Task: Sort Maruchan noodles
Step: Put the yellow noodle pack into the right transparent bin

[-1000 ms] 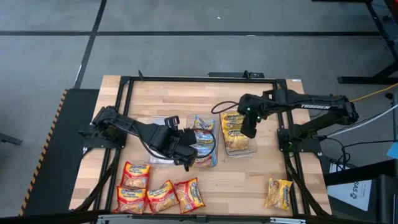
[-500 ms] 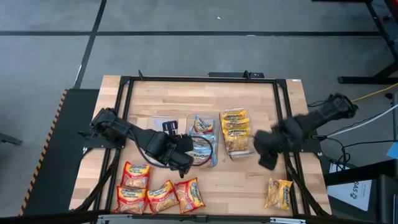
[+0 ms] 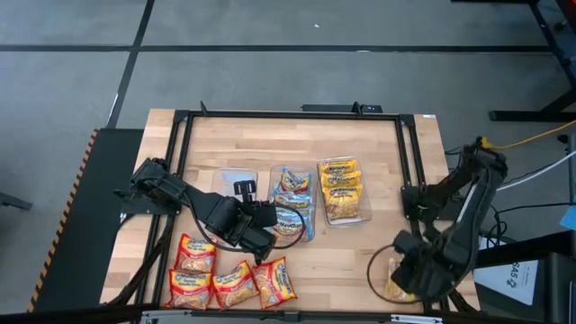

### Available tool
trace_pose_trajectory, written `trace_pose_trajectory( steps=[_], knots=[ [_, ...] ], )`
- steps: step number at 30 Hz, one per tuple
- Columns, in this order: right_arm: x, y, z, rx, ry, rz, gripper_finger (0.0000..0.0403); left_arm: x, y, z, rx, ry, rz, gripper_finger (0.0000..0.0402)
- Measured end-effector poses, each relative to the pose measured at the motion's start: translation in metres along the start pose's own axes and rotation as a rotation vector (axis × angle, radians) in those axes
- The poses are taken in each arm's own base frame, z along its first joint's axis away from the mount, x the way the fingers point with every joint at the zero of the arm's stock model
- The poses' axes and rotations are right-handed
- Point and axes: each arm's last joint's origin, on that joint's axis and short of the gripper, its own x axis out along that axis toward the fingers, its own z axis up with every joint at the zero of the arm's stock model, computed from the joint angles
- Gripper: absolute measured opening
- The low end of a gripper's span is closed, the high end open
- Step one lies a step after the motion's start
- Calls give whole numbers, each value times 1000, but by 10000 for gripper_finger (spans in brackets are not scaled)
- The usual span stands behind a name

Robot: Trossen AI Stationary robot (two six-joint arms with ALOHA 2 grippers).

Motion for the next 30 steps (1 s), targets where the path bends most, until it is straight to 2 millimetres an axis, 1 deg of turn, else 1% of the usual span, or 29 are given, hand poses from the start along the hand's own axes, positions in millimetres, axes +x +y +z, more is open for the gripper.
trace_pose_trajectory(
  steps=[4, 8, 12, 17, 21, 30],
  knots=[
    [26, 21, -7, -39, 69, -65, 129, 0, 0, 0, -1, 0, 1, 0],
    [49, 40, -14, -75, 160, -81, 129, 0, 0, 0, 0, 0, 0, 0],
    [66, 52, -19, -67, 231, -105, 129, 0, 0, 0, 4, 0, 1, 0],
    [80, 58, -21, -55, 249, -144, 129, 0, 0, 0, 28, 1, -1, 0],
    [88, 60, -22, -4, 236, -171, 129, 0, 0, 0, 28, 3, -4, 0],
    [106, 66, -23, 24, 216, -212, 129, 0, -1, 0, 52, 14, -23, 0]
  ],
)
